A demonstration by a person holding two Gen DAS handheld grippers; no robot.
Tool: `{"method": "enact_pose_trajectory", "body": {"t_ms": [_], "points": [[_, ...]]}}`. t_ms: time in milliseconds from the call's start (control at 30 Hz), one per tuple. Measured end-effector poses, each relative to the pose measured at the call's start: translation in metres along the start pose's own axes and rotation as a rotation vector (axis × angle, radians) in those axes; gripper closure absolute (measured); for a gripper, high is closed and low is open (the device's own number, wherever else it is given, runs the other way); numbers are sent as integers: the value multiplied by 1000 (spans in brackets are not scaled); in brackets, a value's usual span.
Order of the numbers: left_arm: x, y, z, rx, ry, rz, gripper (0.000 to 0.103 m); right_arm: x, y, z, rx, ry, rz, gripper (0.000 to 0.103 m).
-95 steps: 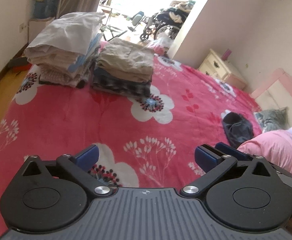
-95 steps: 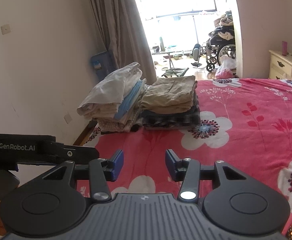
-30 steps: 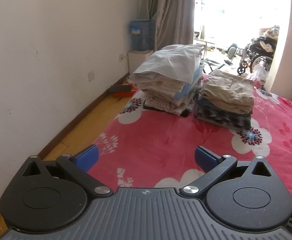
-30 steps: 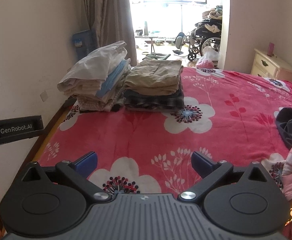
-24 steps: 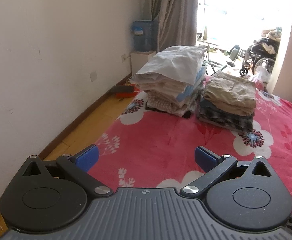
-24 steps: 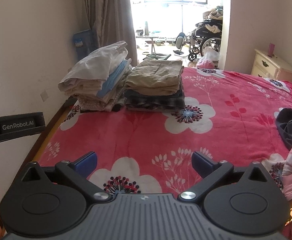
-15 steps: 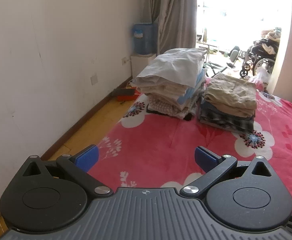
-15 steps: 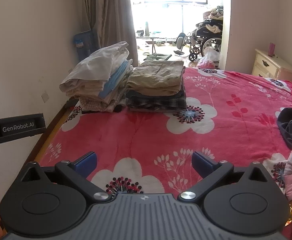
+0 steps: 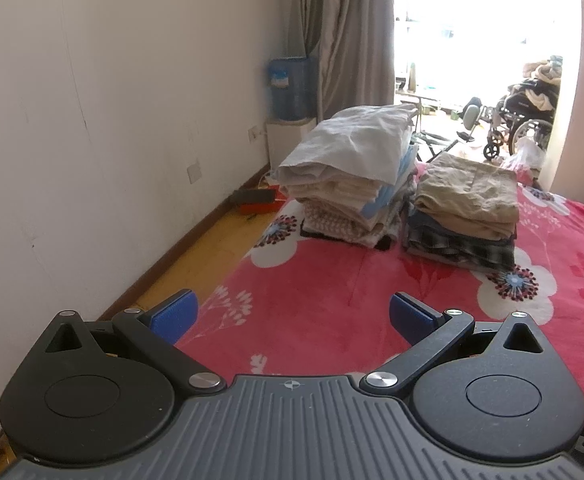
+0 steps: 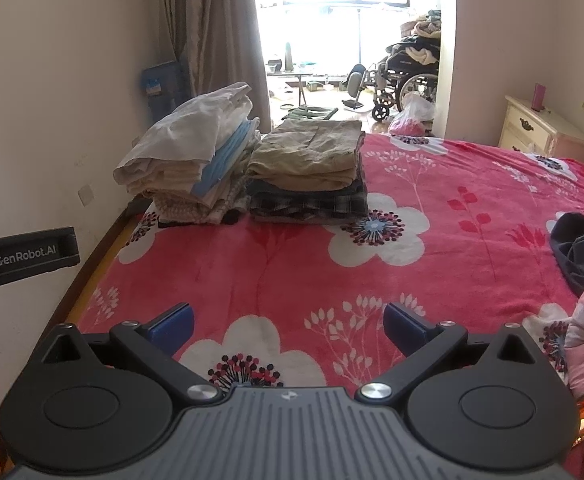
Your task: Fold clothes
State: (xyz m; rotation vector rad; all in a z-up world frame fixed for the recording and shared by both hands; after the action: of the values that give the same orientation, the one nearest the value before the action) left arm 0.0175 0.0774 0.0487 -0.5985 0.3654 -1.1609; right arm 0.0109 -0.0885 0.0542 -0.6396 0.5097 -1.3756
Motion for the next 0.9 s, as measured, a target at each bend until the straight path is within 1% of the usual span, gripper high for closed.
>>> {"method": "enact_pose_trajectory", "body": {"t_ms": [400, 900], "points": [[1, 0, -3, -6, -1, 4, 0, -2, 4, 0, -14, -10, -4, 0], [-4, 10, -6, -34, -5, 19, 0, -3, 12, -2, -36, -4, 1, 0]]}}
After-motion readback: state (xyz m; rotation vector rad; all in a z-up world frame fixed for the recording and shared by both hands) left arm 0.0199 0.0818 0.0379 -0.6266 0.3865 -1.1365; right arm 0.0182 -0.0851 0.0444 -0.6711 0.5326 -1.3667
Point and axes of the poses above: each gripper's, at about its wrist camera, not at the fingertips, and y roughly the way its jaws point, x to its right, z to its top, the point moved 4 cm from there along y, roughly the way its jaws point, and after that the axes turned 10 degrees about -z, right-handed, at the moved point
